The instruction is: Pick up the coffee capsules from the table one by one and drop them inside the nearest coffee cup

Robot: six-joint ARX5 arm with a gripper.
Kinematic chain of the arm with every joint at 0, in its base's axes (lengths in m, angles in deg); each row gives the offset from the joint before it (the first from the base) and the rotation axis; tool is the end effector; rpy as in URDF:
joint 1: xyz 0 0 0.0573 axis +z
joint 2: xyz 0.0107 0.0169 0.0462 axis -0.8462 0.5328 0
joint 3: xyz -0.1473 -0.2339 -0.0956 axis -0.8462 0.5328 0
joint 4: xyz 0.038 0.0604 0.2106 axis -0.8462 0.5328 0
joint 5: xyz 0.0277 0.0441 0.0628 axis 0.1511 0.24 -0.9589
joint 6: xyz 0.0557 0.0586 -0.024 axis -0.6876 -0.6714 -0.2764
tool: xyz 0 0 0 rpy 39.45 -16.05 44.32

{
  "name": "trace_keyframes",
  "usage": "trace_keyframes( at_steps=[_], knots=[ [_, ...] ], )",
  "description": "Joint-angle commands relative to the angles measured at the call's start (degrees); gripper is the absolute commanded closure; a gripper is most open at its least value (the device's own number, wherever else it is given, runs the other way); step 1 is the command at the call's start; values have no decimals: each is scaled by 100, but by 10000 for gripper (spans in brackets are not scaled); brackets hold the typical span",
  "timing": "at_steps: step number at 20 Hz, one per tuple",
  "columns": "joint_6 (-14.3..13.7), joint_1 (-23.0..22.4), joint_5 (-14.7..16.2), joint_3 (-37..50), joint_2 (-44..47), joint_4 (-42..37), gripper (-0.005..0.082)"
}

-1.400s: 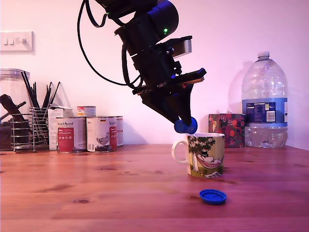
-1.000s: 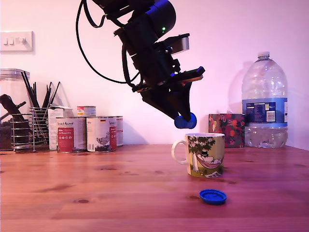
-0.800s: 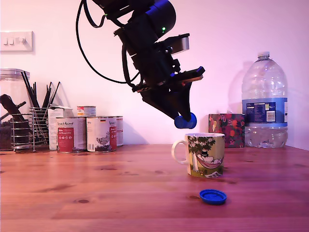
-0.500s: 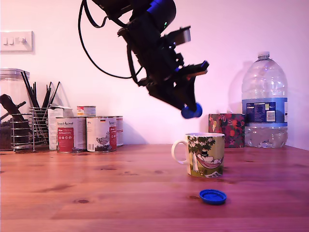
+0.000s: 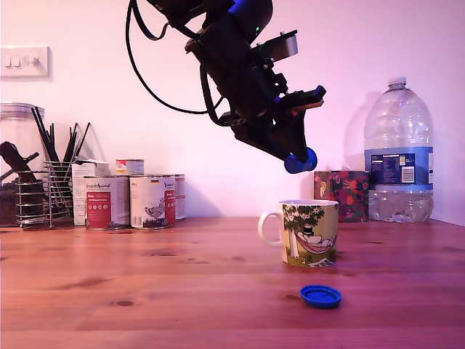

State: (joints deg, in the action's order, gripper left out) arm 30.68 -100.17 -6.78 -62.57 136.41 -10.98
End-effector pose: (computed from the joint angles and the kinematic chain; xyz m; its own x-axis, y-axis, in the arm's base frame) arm 0.3435 -0.3236 0.2532 0.4344 -0.5416 -0.7198 0.7684 0.6397 -0.0176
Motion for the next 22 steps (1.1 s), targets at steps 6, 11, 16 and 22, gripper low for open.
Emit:
trace_keyframes(
  at_steps=[6, 11, 16, 22],
  knots=[
    [-107, -109, 83, -979, 872, 776, 571],
    [-85, -116, 264, -979, 942, 955, 571],
    [-92, -116, 258, -979, 942, 968, 571],
    [-149, -107, 258, -979, 966, 846, 141]
  ],
)
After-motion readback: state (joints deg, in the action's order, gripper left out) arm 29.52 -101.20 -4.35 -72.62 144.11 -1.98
